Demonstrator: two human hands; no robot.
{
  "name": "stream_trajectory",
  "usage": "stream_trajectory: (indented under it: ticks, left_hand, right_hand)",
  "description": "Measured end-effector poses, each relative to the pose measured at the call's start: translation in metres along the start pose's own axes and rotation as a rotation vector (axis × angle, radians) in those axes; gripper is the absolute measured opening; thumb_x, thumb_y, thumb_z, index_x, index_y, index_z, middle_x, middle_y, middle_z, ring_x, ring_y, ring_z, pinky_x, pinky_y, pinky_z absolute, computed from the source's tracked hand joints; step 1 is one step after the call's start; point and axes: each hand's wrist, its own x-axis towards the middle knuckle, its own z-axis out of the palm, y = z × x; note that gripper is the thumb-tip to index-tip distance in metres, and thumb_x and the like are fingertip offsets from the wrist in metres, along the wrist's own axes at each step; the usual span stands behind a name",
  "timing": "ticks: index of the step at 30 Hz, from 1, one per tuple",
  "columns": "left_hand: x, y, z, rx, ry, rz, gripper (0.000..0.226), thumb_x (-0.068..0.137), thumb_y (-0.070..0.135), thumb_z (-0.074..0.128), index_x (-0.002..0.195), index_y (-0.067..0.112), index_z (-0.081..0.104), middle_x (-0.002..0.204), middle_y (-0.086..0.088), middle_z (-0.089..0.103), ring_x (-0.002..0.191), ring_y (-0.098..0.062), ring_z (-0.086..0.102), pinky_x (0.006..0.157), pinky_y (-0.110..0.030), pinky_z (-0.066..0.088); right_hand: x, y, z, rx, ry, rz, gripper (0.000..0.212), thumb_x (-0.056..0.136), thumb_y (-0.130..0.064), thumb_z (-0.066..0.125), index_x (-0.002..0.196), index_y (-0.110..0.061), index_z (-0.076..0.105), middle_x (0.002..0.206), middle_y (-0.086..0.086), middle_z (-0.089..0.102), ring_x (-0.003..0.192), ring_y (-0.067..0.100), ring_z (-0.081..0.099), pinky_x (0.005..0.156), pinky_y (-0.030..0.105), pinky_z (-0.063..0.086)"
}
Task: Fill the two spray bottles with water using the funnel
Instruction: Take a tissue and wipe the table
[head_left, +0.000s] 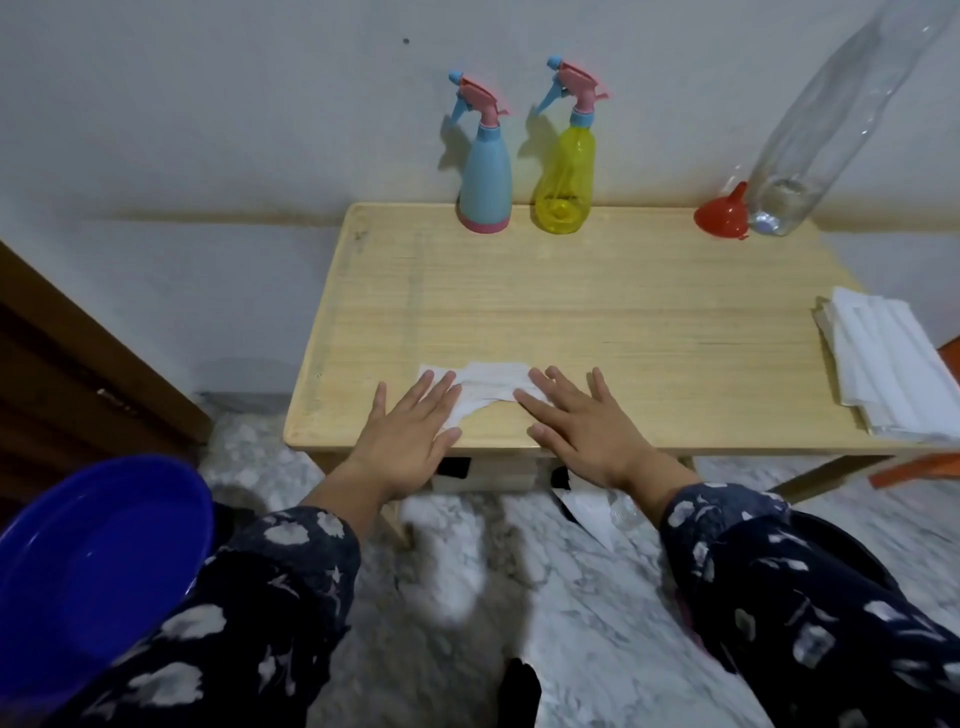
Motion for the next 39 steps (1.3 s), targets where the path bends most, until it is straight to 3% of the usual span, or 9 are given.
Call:
stream_trajectory:
  ticks: [4,10,13,17,23,26,29,32,39]
  left_hand:
    - [-0.019,0.006,0.011,0.019,0.031,0.024,0.082,0.080,0.062,-0.014,0.154,0.026,-0.006,0.157,0.016,-0.019,0.146,-0.007,-0.017,0.118,-0.053,-0.006]
    - [-0.049,0.019,0.018,0.024,0.056,0.023,0.074,0.089,0.062,-0.003,0.154,0.028,0.000,0.161,0.015,-0.008,0.147,-0.005,-0.011,0.120,-0.049,-0.003]
    - [-0.059,0.028,0.009,-0.024,0.048,0.029,0.061,0.101,0.052,0.013,0.155,0.027,0.006,0.162,0.014,-0.001,0.148,-0.004,-0.005,0.120,-0.047,-0.003]
    - [-0.048,0.038,-0.017,-0.030,0.107,0.059,0.060,0.102,0.047,0.019,0.155,0.024,0.002,0.162,0.012,-0.005,0.148,-0.005,-0.007,0.119,-0.048,-0.007]
    - [0.006,0.051,-0.054,0.029,0.083,0.084,0.064,0.102,0.048,0.020,0.155,0.021,-0.003,0.162,0.009,-0.013,0.148,-0.008,-0.013,0.116,-0.056,-0.009]
    - [0.048,0.056,-0.060,0.034,0.068,0.085,0.064,0.102,0.048,0.020,0.155,0.022,-0.004,0.162,0.009,-0.014,0.148,-0.009,-0.014,0.116,-0.057,-0.009]
    - [0.097,0.061,-0.061,0.021,0.068,0.078,0.063,0.102,0.047,0.020,0.155,0.022,-0.004,0.162,0.009,-0.013,0.148,-0.009,-0.014,0.115,-0.056,-0.009]
    - [0.150,0.063,-0.065,-0.018,0.033,0.051,0.063,0.103,0.047,0.019,0.155,0.022,-0.004,0.162,0.009,-0.013,0.148,-0.009,-0.013,0.117,-0.054,-0.007]
    - [0.252,0.063,-0.073,-0.076,-0.011,-0.041,0.062,0.103,0.046,0.018,0.155,0.020,-0.004,0.162,0.007,-0.013,0.149,-0.011,-0.012,0.119,-0.054,-0.003]
  right_hand:
    - [-0.021,-0.018,0.007,0.036,0.024,0.047,0.098,0.074,-0.068,-0.027,0.153,-0.024,0.012,0.161,-0.008,0.006,0.149,0.013,-0.001,0.118,0.048,-0.007]
    - [-0.050,-0.042,0.013,0.074,0.069,0.091,0.098,0.076,-0.071,-0.019,0.151,-0.025,0.023,0.159,-0.009,0.017,0.148,0.009,0.007,0.118,0.041,-0.012]
    - [-0.064,-0.050,0.007,0.030,0.058,0.097,0.089,0.082,-0.070,-0.008,0.151,-0.024,0.025,0.158,-0.010,0.020,0.148,0.007,0.008,0.118,0.038,-0.013]
    - [-0.067,-0.045,-0.011,-0.008,0.128,0.140,0.095,0.077,-0.067,-0.017,0.152,-0.023,0.020,0.160,-0.008,0.014,0.148,0.008,-0.002,0.118,0.040,-0.012]
    - [-0.044,-0.004,-0.037,-0.092,0.133,0.202,0.116,0.061,-0.070,-0.040,0.153,-0.020,0.012,0.161,-0.007,0.004,0.148,0.010,-0.008,0.117,0.044,-0.010]
    - [-0.021,0.028,-0.042,-0.082,0.124,0.227,0.120,0.057,-0.071,-0.041,0.153,-0.020,0.009,0.162,-0.006,0.002,0.148,0.010,-0.009,0.117,0.045,-0.011]
    - [0.008,0.067,-0.047,-0.070,0.121,0.240,0.118,0.059,-0.074,-0.037,0.154,-0.019,0.009,0.162,-0.006,0.000,0.148,0.009,-0.010,0.116,0.046,-0.012]
    - [0.043,0.106,-0.054,-0.056,0.118,0.255,0.099,0.072,-0.066,-0.019,0.153,-0.018,0.011,0.162,-0.005,0.002,0.148,0.010,-0.008,0.116,0.047,-0.011]
    - [0.123,0.177,-0.063,-0.041,0.125,0.248,0.089,0.080,-0.058,-0.011,0.151,-0.012,0.018,0.162,0.001,0.007,0.149,0.016,0.000,0.117,0.052,-0.002]
